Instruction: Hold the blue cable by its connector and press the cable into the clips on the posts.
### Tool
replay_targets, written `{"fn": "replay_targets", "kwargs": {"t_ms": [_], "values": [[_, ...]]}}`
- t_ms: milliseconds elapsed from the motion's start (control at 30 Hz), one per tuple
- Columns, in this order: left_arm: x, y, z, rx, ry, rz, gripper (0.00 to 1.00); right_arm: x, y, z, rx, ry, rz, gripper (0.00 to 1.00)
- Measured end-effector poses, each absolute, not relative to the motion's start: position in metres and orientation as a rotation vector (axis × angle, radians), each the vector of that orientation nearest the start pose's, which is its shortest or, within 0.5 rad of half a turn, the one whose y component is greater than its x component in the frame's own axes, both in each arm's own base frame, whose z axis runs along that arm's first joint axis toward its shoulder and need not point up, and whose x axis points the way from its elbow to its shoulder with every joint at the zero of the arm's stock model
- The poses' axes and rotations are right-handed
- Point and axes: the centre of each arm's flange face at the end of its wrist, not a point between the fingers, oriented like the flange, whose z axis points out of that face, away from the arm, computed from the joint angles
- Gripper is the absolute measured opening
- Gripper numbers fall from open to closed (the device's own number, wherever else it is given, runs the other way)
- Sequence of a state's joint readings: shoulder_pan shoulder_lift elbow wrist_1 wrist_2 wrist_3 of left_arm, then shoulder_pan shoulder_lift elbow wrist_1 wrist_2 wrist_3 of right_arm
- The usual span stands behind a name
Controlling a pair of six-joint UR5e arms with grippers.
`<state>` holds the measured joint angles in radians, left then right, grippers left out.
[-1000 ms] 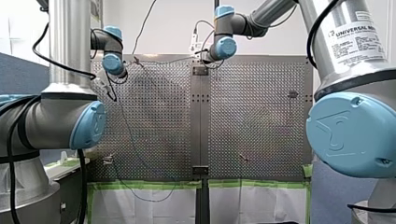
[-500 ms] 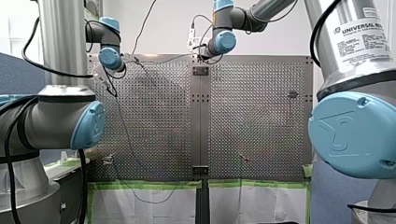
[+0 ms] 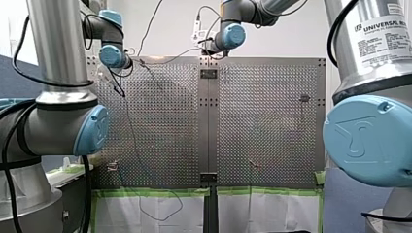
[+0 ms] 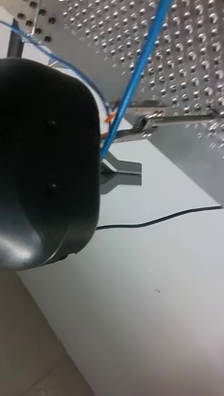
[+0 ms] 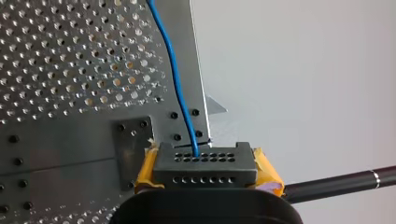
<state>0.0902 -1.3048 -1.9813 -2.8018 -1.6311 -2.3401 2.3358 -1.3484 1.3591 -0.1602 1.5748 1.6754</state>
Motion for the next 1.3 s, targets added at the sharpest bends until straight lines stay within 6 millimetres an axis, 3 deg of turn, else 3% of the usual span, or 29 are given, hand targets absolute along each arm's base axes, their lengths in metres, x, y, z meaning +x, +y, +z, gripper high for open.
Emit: {"fn": "replay_targets", "kwargs": {"t_ms": [267,533,567,600,667,700,733,767,800,833,1300], "values": [[0.38,-0.097,0.452,-0.591,1.276,-0.492,0.0,0.515,-0.333,0.485,1.609,-0.762,1.933,0.0],[0.381,-0.107,0.449,-0.499,1.315,-0.479,0.0,0.516,-0.331,0.484,1.613,-0.759,1.935,0.0],[0.384,-0.108,0.448,-0.483,1.318,-0.479,0.07,0.516,-0.331,0.484,1.613,-0.759,1.935,0.0],[0.385,-0.109,0.447,-0.471,1.32,-0.478,0.07,0.516,-0.331,0.484,1.613,-0.759,1.935,0.0],[0.389,-0.111,0.446,-0.441,1.319,-0.478,0.44,0.516,-0.331,0.484,1.614,-0.759,1.935,0.0],[0.39,-0.111,0.446,-0.429,1.319,-0.479,0.44,0.516,-0.331,0.484,1.614,-0.759,1.935,0.0],[0.39,-0.112,0.446,-0.419,1.32,-0.481,0.67,0.516,-0.331,0.484,1.615,-0.759,1.935,0.0],[0.39,-0.113,0.446,-0.408,1.326,-0.485,0.82,0.516,-0.331,0.484,1.615,-0.759,1.934,0.0],[0.39,-0.114,0.445,-0.402,1.332,-0.489,0.82,0.516,-0.331,0.484,1.615,-0.759,1.934,0.0],[0.39,-0.115,0.445,-0.396,1.339,-0.493,0.98,0.516,-0.331,0.483,1.615,-0.759,1.934,0.0],[0.383,-0.139,0.43,-0.331,1.462,-0.626,0.98,0.516,-0.332,0.483,1.613,-0.762,1.932,0.0]]}}
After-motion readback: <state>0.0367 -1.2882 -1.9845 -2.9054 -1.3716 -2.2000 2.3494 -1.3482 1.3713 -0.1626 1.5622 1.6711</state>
